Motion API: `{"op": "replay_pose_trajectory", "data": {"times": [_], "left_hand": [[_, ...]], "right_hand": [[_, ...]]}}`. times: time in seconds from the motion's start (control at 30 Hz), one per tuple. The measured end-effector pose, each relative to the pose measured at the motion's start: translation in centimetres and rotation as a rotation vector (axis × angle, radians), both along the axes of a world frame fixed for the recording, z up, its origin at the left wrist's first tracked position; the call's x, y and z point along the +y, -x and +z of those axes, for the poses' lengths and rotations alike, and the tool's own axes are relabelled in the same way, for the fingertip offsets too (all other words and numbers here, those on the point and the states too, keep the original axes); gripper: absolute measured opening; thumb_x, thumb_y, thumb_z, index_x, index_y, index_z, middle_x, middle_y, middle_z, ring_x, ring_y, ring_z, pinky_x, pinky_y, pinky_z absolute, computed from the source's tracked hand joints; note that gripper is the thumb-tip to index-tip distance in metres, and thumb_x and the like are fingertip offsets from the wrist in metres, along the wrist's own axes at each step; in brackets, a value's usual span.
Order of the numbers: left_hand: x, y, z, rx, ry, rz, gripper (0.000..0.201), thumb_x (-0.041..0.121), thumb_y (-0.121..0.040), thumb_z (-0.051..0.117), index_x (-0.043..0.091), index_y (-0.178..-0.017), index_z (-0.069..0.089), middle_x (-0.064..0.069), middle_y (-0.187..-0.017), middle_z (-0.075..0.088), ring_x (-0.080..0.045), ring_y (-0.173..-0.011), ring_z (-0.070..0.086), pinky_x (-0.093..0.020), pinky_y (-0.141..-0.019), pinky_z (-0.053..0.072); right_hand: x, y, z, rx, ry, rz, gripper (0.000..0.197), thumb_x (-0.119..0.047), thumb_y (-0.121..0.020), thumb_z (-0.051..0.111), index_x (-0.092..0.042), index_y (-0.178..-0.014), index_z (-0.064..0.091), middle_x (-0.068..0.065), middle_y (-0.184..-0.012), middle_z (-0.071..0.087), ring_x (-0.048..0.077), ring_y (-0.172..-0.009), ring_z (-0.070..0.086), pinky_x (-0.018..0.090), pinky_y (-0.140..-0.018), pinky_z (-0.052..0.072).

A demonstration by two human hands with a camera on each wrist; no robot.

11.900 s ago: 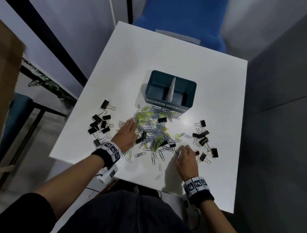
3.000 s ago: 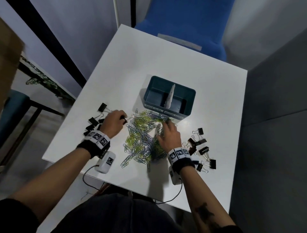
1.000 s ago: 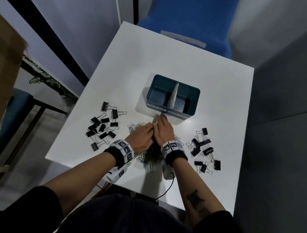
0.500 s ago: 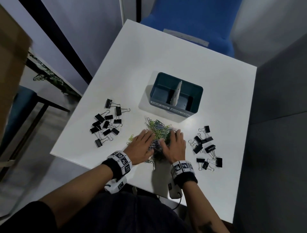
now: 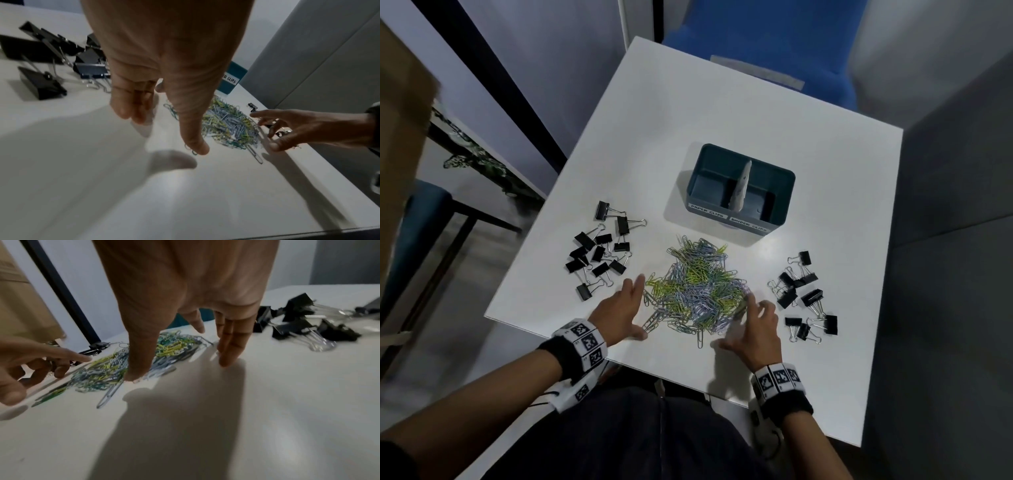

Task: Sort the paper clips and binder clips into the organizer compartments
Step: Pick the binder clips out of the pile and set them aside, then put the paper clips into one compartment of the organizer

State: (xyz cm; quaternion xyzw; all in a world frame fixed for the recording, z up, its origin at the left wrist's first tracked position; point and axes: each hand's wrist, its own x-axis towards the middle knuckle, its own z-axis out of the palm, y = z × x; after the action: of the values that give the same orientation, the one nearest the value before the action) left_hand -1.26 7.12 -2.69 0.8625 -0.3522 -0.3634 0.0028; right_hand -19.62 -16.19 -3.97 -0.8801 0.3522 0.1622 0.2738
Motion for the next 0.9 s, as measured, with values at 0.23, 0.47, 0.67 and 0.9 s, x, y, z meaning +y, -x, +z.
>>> {"op": "replay_pose_trajectory", "data": {"times": [0.23, 0.47, 0.67, 0.9], "left_hand": [[-4.8, 0.6, -0.6, 0.137, 0.209, 0.038, 0.096, 0.018, -0.08, 0.075, 0.014, -0.151, 0.01, -0.01, -0.132, 0.039, -0.026, -0.098, 0.055, -0.03, -0.077, 0.044], [-5.9, -1.1, 0.0, 0.067, 0.287, 0.016, 0.078, 0.031, -0.081, 0.073, 0.019, -0.143, 0.028, -0.007, -0.125, 0.044, -0.023, -0.095, 0.055, -0.033, -0.074, 0.045], [-8.8, -4.9, -0.6, 0.008, 0.148, -0.075, 0.127, 0.062, -0.061, 0.078, 0.03, -0.151, -0.006, 0.0, -0.16, -0.009, -0.025, -0.147, -0.002, -0.053, -0.114, 0.017], [-10.9, -3.7, -1.0, 0.001, 0.061, -0.282, 0.121, 0.045, -0.067, 0.082, 0.029, -0.152, -0.003, -0.003, -0.161, -0.008, -0.032, -0.146, -0.003, -0.05, -0.115, 0.017]], "right_hand": [[1.9, -3.5, -0.1, -0.044, -0.056, 0.02, 0.101, -0.026, -0.063, 0.084, -0.021, -0.142, 0.022, 0.009, -0.122, 0.034, 0.031, -0.112, 0.043, 0.04, -0.079, 0.051], [1.7, -2.3, 1.1, -0.11, -0.01, 0.003, 0.111, -0.055, -0.058, 0.081, -0.031, -0.145, 0.016, 0.008, -0.139, 0.031, 0.027, -0.123, 0.035, 0.044, -0.086, 0.05], [3.5, -1.3, 0.0, 0.116, 0.116, 0.162, 0.147, -0.073, -0.044, 0.078, -0.021, -0.15, -0.009, 0.011, -0.159, -0.004, 0.033, -0.139, 0.018, 0.046, -0.107, 0.034], [1.5, -5.0, 0.5, 0.045, 0.104, 0.101, 0.123, -0.058, -0.056, 0.082, -0.013, -0.147, 0.013, 0.013, -0.136, 0.031, 0.031, -0.115, 0.037, 0.039, -0.097, 0.04]]}}
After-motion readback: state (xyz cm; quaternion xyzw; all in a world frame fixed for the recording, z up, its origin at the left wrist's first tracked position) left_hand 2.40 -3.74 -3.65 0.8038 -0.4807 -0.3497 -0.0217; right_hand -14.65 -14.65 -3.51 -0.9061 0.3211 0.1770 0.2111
